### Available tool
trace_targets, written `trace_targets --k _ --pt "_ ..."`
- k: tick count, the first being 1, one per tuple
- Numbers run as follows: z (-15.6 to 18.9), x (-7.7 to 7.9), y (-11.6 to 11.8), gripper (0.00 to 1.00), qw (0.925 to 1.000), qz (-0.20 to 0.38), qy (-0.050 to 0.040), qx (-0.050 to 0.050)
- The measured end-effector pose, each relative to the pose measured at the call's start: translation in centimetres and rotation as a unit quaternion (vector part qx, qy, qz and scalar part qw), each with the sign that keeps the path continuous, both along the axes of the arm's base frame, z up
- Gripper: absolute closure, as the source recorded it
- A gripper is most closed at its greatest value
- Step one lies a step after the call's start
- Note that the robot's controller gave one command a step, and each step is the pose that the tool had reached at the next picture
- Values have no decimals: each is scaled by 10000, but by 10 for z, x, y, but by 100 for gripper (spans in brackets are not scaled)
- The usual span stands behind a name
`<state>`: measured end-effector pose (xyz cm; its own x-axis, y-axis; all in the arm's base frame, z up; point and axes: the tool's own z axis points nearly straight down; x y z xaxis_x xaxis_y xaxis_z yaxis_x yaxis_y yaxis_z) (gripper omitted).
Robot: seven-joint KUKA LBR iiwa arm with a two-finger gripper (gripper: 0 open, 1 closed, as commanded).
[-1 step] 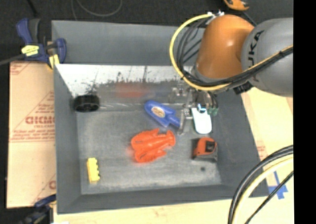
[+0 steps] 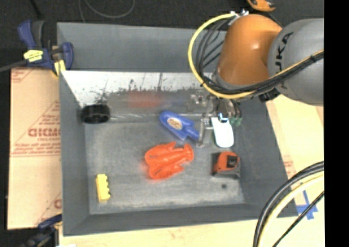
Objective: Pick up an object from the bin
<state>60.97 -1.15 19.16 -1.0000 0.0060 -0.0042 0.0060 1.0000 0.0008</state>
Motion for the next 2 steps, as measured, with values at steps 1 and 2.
trace_targets --k 1,2 --pt "-42 -3 16 0 9998 -194 -25 2" --pt "-78 -10 23 0 9998 -177 3 -3"
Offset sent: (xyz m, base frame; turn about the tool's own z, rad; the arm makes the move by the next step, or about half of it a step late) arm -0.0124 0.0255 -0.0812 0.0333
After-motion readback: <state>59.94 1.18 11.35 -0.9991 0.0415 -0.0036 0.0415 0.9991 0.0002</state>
